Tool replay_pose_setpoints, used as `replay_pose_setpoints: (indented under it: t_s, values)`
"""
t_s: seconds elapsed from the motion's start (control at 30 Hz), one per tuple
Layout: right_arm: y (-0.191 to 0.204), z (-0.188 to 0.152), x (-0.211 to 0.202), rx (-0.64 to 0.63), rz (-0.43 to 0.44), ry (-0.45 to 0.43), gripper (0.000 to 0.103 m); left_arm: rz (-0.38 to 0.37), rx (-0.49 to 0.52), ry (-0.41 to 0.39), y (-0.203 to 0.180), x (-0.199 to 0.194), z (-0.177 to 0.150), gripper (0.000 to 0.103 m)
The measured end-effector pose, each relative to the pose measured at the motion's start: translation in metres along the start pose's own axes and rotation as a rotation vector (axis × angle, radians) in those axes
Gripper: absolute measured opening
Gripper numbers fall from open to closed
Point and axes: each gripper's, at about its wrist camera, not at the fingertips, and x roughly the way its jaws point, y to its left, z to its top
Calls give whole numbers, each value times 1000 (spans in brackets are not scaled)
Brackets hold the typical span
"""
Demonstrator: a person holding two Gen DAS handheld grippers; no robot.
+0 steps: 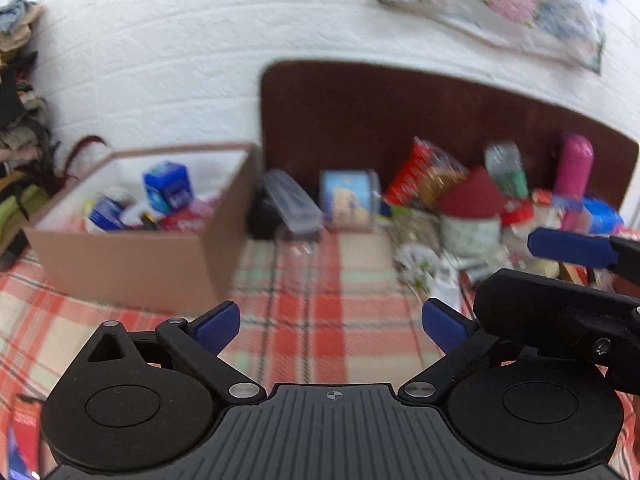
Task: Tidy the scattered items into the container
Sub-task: 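Move both open tools back over the table items, then grasp white tube with left tool while right tool grasps dark grey claw clip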
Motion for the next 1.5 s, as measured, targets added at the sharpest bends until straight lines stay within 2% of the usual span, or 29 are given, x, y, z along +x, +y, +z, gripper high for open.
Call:
replay_pose_setpoints:
  t_s: [0.07, 0.17, 0.27, 0.47, 0.67, 0.77, 0.97, 1.13, 1.2, 1.27, 1.43, 1.5]
  values:
    - [-16, -26, -12, 95, -52, 7, 103, -36, 26, 45, -18, 13, -20, 103]
    - [-31, -57, -26, 141, -174, 26, 103, -74, 62, 126, -42, 34, -41, 102]
    - [-42, -73, -37, 96, -301, 47, 103, -78, 84, 167, -54, 49, -50, 102]
    - [-72, -93, -51, 66, -480, 76, 103, -81, 75, 190, -59, 65, -40, 102]
    - [-96, -99, -60, 82, -595, 52, 103, -102, 89, 195, -70, 74, -30, 102]
    - [-111, -98, -64, 112, -651, 54, 103, -88, 101, 196, -76, 82, -27, 102]
    - [-139, -103, -68, 180, -669, 73, 102, -71, 81, 230, -74, 107, -20, 99]
    - [-152, -102, -55, 96, -729, 129, 97, -62, 122, 229, -80, 131, -11, 92]
    - [-158, -102, -51, 82, -754, 141, 87, -66, 114, 243, -81, 144, -7, 87]
    - [-167, -102, -48, 93, -776, 154, 83, -75, 102, 256, -83, 155, -3, 85]
    - [-188, -107, -41, 129, -784, 185, 73, -60, 112, 260, -93, 180, 4, 85]
    - [-192, -107, -39, 130, -787, 185, 65, -52, 122, 251, -97, 187, 7, 85]
